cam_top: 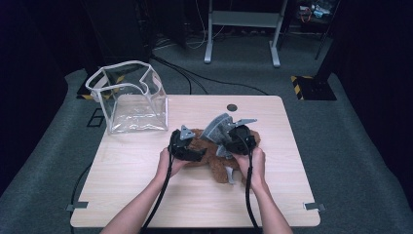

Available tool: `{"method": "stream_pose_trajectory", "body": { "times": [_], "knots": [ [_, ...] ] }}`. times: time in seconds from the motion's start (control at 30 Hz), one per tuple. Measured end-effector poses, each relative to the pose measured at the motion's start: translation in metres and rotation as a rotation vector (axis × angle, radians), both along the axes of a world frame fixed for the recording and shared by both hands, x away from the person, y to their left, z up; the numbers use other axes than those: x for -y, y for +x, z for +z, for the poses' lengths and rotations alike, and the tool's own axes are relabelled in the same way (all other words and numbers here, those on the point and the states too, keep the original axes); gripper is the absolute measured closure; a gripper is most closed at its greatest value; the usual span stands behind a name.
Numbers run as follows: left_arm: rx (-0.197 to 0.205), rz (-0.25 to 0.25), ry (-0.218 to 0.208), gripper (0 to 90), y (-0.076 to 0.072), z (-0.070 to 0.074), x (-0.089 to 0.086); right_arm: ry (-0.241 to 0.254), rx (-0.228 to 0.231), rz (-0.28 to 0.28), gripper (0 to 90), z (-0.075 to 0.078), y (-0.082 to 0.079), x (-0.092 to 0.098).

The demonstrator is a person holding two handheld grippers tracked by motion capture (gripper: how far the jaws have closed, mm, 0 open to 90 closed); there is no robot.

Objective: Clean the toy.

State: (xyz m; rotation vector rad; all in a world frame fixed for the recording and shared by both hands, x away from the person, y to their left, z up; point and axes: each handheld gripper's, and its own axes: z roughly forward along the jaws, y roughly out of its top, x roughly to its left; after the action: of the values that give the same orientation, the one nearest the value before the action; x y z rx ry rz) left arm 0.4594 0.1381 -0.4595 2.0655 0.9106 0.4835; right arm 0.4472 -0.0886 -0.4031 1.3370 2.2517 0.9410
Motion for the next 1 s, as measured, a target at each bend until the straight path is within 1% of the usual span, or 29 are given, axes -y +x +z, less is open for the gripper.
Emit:
{"method": "stream_pose_trajectory", "body": {
  "times": [0.07, 0.13, 0.17, 0.33, 0.4, 0.43, 0.47, 0.5, 0.57, 0.63, 0.67, 0.7, 0.73, 0.83, 0.93, 1.0],
  "knots": [
    [-0.001, 0.004, -0.007, 13.3, 0.0, 0.0, 0.0, 0.006, -0.001, -0.022, 71.7, 0.0, -0.002, 0.009],
    [0.003, 0.0, 0.007, 13.3, 0.0, 0.0, 0.001, 0.005, -0.003, -0.033, 71.7, 0.0, -0.003, 0.018],
    [0.004, -0.001, 0.007, 13.3, 0.0, 0.0, 0.001, 0.002, 0.005, -0.037, 71.7, 0.0, -0.004, 0.024],
    [0.003, 0.0, 0.006, 13.3, 0.0, -0.001, 0.001, 0.02, 0.008, -0.097, 71.7, 0.002, -0.007, 0.05],
    [0.002, 0.002, 0.003, 13.3, 0.001, -0.001, 0.001, 0.026, -0.004, -0.134, 71.5, -0.001, -0.008, 0.062],
    [0.002, 0.002, 0.002, 13.3, 0.001, -0.001, 0.001, 0.03, -0.006, -0.139, 71.5, -0.003, -0.008, 0.069],
    [0.002, 0.003, 0.001, 13.3, 0.001, -0.001, 0.001, 0.049, -0.023, -0.151, 71.5, -0.006, -0.009, 0.074],
    [0.001, 0.004, 0.001, 13.3, 0.001, -0.002, 0.001, 0.052, -0.025, -0.154, 71.5, -0.009, -0.009, 0.078],
    [-0.004, 0.005, 0.0, 13.3, 0.001, -0.001, 0.001, 0.048, -0.048, -0.178, 71.4, -0.016, -0.011, 0.085],
    [-0.005, 0.006, -0.003, 13.3, 0.001, -0.001, 0.001, 0.053, -0.058, -0.184, 71.4, -0.021, -0.011, 0.09],
    [-0.003, 0.008, -0.006, 13.3, 0.001, -0.001, 0.001, 0.063, -0.057, -0.185, 71.4, -0.021, -0.012, 0.092],
    [-0.003, 0.006, -0.004, 13.3, 0.001, -0.001, 0.001, 0.069, -0.047, -0.18, 71.4, -0.02, -0.012, 0.094],
    [-0.005, 0.006, -0.001, 13.3, 0.001, -0.001, 0.0, 0.087, -0.046, -0.194, 71.4, -0.016, -0.014, 0.093],
    [-0.007, 0.007, -0.006, 13.3, 0.001, -0.001, -0.001, 0.101, 0.0, -0.167, 71.4, -0.003, -0.017, 0.087],
    [-0.006, 0.008, -0.005, 13.2, 0.001, -0.001, 0.0, 0.121, 0.028, -0.118, 71.4, 0.011, -0.019, 0.072],
    [-0.007, 0.01, -0.007, 13.2, 0.001, -0.001, 0.0, 0.117, 0.041, -0.076, 71.4, 0.017, -0.019, 0.056]
  ]
}}
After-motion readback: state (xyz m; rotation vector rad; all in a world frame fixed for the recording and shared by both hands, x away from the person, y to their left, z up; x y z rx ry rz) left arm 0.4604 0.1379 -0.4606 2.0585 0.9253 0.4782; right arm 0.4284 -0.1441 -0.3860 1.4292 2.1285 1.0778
